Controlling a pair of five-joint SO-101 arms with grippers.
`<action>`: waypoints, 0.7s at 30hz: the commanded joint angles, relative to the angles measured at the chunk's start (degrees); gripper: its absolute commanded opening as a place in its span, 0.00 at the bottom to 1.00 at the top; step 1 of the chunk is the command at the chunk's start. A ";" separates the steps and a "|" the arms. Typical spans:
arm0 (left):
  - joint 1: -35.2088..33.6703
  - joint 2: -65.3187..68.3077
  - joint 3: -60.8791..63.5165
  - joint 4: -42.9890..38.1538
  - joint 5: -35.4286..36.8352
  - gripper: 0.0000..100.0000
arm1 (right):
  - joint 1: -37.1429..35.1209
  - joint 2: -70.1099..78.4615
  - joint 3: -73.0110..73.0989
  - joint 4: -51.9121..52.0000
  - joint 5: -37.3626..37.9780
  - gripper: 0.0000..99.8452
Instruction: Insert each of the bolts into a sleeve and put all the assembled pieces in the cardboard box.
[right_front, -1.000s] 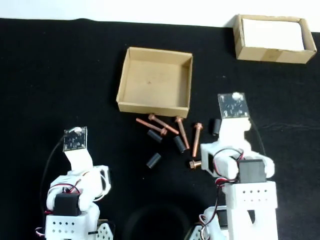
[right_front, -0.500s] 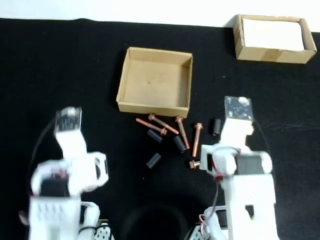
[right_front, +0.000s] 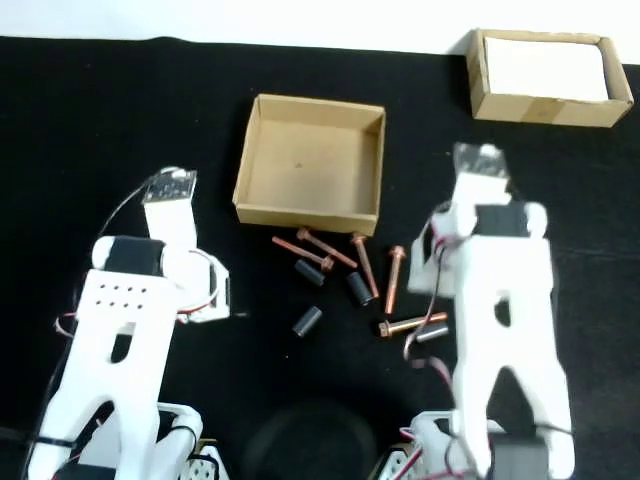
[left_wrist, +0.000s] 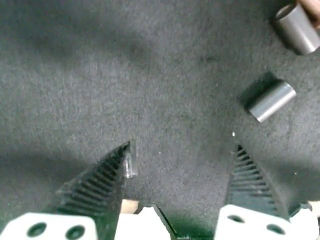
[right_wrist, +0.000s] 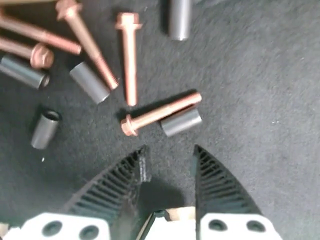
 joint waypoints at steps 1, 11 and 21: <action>0.75 0.04 -2.24 -0.88 0.53 0.29 | 2.24 1.98 -2.68 -3.91 0.00 0.13; 0.48 -0.22 12.62 -24.44 0.09 0.29 | 3.30 15.43 -3.30 -13.41 0.00 0.13; 0.48 2.07 16.84 -30.77 0.09 0.29 | 3.12 28.26 -7.43 -21.14 0.00 0.13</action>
